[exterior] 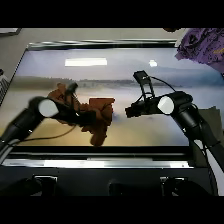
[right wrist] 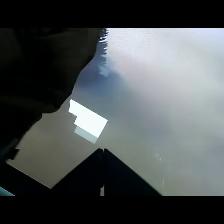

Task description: Fold the clothes and pants, and hang the long-sleeved shirts on hangers.

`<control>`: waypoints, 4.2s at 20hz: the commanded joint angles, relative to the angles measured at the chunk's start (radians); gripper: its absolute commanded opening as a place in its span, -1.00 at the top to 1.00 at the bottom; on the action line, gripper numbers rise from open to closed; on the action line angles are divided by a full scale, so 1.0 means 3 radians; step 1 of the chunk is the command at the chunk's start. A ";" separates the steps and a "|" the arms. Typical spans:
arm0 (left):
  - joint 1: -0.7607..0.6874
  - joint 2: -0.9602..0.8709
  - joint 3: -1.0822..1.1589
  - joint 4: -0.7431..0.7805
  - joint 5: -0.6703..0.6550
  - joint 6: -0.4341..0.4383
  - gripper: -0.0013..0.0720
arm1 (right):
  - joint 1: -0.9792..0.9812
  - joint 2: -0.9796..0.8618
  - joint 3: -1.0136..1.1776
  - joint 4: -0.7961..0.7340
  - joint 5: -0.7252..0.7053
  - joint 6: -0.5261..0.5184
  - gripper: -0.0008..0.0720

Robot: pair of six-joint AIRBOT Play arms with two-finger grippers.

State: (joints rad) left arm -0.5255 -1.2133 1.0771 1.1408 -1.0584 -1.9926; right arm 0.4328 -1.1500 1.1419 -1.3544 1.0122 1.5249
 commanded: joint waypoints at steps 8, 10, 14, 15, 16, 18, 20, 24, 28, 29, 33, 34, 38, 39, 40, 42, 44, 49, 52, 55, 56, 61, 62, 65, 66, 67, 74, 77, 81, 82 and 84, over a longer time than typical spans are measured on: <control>0.1087 0.0518 -0.0154 0.0019 -0.0256 0.0407 -0.53 | -0.0276 0.0065 0.0009 0.0262 -0.0116 0.0690 0.55; 0.1617 0.0740 -0.0017 0.0128 -0.0426 0.0596 -0.52 | -0.0805 -0.0027 0.0008 0.0785 -0.0233 0.0809 0.17; 0.2417 0.0991 0.0004 0.0128 -0.0440 0.0810 -0.52 | -0.1373 -0.0790 0.0008 0.2491 0.0108 -0.0371 -0.12; 0.2543 0.0994 0.0004 0.0128 -0.0440 0.0809 -0.52 | -0.1356 -0.1019 0.0009 0.2686 0.0214 -0.0553 -0.27; 0.2640 0.0987 0.0004 0.0128 -0.0439 0.0809 -0.52 | -0.1298 -0.1253 0.0009 0.2855 0.0299 -0.0749 -0.40; 0.2758 0.0983 0.0004 0.0130 -0.0435 0.0809 -0.52 | -0.1160 -0.1611 0.0009 0.3109 0.0340 -0.1052 -0.45; 0.2820 0.0983 0.0004 0.0130 -0.0427 0.0809 -0.52 | -0.1019 -0.1825 0.0009 0.3271 0.0234 -0.1181 -0.45; 0.2828 0.0983 0.0004 0.0130 -0.0425 0.0810 -0.52 | -0.0712 -0.1926 0.0009 0.3297 -0.0240 -0.1211 -0.45; 0.2828 0.0982 0.0004 0.0130 -0.0425 0.0809 -0.52 | -0.0491 -0.1958 0.0039 0.3343 -0.0664 -0.1207 -0.44; 0.2828 0.0983 0.0004 0.0130 -0.0425 0.0810 -0.52 | -0.0449 -0.1993 0.0080 0.3347 -0.0713 -0.1204 -0.44; 0.2828 0.0982 0.0004 0.0130 -0.0423 0.0809 -0.52 | -0.0322 -0.2166 0.0306 0.3326 -0.0800 -0.1102 -0.44; 0.2828 0.0982 0.0004 0.0130 -0.0423 0.0809 -0.52 | -0.0323 -0.2216 0.0350 0.3309 -0.0801 -0.1053 -0.42; 0.2828 0.0980 0.0004 0.0130 -0.0425 0.0809 -0.52 | -0.0326 -0.2293 0.0425 0.3248 -0.0806 -0.0917 0.05; 0.2828 0.0979 0.0004 0.0130 -0.0426 0.0809 -0.52 | -0.0326 -0.2293 0.0425 0.3236 -0.0799 -0.0919 0.23; 0.2827 0.0977 0.0004 0.0130 -0.0426 0.0807 -0.52 | -0.0327 -0.2293 0.0425 0.3225 -0.0763 -0.0927 0.57; 0.2828 0.0958 0.0003 0.0130 -0.0429 0.0795 -0.52 | -0.0327 -0.2282 0.0427 0.3225 -0.0637 -0.0970 0.89; 0.2828 0.0886 0.0000 0.0130 -0.0474 0.0796 -0.52 | -0.0333 -0.2228 0.0427 0.3095 -0.0577 -0.0945 0.89; 0.2828 0.0530 -0.0548 0.0094 -0.0206 0.0977 -0.48 | -0.0333 -0.1872 0.0427 0.2018 -0.0490 -0.0360 0.89; 0.2828 0.0305 -0.1001 -0.0163 0.0217 0.1300 -0.48 | -0.0332 -0.1698 0.0427 0.1609 -0.0395 -0.0116 0.89; 0.2828 -0.0005 -0.1110 -0.0608 0.0497 0.1764 -0.48 | -0.0332 -0.1581 0.0427 0.1380 -0.0290 0.0089 0.89; 0.2828 -0.0070 -0.1110 -0.0633 0.0641 0.1769 -0.48 | -0.0333 -0.1542 0.0427 0.1292 -0.0257 0.0156 0.89; 0.2853 -0.0116 -0.1019 -0.0652 0.1395 0.1770 -0.48 | -0.0332 -0.1315 0.0427 0.0655 -0.0056 0.0546 0.89; 0.2853 -0.0134 -0.0993 -0.0678 0.1507 0.1770 -0.47 | -0.0332 -0.1286 0.0427 0.0613 -0.0009 0.0553 0.89; 0.2846 -0.0364 -0.0867 -0.0800 0.1649 0.1773 -0.46 | -0.0329 -0.1240 0.0427 0.0605 0.0099 0.0554 0.89; 0.2838 -0.0484 -0.0807 -0.0823 0.1645 0.1773 -0.46 | -0.0329 -0.1232 0.0427 0.0608 0.0130 0.0557 0.89; 0.2823 -0.0619 -0.0730 -0.0832 0.1639 0.1773 -0.46 | -0.0329 -0.1228 0.0427 0.0605 0.0153 0.0581 0.89; 0.2637 -0.1364 -0.0186 -0.0989 0.1345 0.1771 -0.21 | -0.0329 -0.1221 0.0427 0.0605 0.0197 0.0694 0.89; 0.2578 -0.1425 -0.0086 -0.1025 0.1245 0.1775 0.87 | -0.0329 -0.1193 0.0427 0.0598 0.0184 0.0731 0.89; 0.2598 -0.1274 0.0211 -0.1024 0.0904 0.1910 0.93 | -0.0331 -0.1013 0.0444 0.0161 0.0089 0.0947 0.90; 0.2607 -0.1169 0.0337 -0.1022 0.0833 0.1909 0.93 | -0.0331 -0.0932 0.0505 -0.0079 0.0097 0.1026 0.90; 0.2645 -0.0888 0.0633 -0.1021 0.0711 0.1907 0.93 | -0.0331 -0.0764 0.0738 -0.0544 0.0113 0.1116 0.90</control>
State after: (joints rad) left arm 0.2592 -1.5555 1.1698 0.8394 -0.7807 -1.4307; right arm 0.3336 -1.4357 1.3052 -1.3350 1.0531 1.8072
